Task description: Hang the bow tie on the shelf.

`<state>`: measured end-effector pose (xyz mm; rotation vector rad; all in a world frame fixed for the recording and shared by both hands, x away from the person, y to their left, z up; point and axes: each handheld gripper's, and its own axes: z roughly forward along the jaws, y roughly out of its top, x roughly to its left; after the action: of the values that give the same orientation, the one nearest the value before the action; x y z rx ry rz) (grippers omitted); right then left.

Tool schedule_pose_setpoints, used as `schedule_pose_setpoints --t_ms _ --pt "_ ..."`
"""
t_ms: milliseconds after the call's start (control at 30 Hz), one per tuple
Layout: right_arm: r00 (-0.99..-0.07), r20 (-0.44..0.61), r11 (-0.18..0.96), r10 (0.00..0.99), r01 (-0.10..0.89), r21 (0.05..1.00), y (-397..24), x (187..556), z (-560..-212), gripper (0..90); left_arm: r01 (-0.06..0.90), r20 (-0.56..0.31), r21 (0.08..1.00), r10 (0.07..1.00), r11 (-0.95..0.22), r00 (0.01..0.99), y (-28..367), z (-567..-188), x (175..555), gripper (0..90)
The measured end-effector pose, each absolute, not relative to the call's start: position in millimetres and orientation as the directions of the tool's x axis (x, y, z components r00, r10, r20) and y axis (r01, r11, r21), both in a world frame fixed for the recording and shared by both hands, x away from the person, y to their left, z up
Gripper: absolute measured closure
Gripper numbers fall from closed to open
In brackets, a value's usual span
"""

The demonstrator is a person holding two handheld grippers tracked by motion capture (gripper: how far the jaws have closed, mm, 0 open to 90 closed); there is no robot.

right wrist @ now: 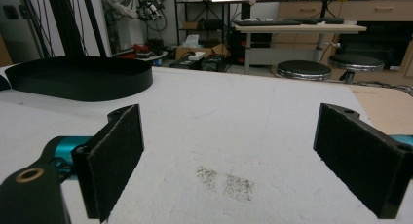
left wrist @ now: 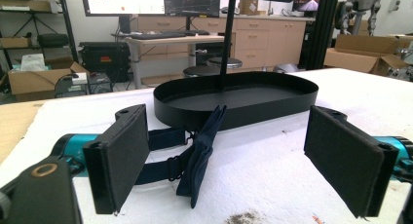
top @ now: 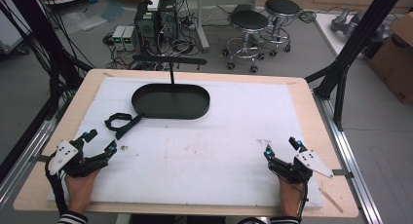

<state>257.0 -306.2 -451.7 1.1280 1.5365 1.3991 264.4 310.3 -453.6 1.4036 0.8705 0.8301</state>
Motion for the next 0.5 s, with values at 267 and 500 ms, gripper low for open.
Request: schedule_pose_setpoints --t_ms 267,500 --pt "-0.318 0.034 0.004 0.948 0.116 0.993 -306.3 256.5 -451.8 10.2 0.009 -0.003 1.000 0.885 -0.002 0.465 309.8 -453.8 262.8 16.2" --pt "-0.319 0.044 -0.005 0.947 0.122 0.993 -306.5 256.6 -451.7 10.2 0.022 -0.022 1.000 0.882 0.013 0.472 311.3 -453.6 264.4 16.1"
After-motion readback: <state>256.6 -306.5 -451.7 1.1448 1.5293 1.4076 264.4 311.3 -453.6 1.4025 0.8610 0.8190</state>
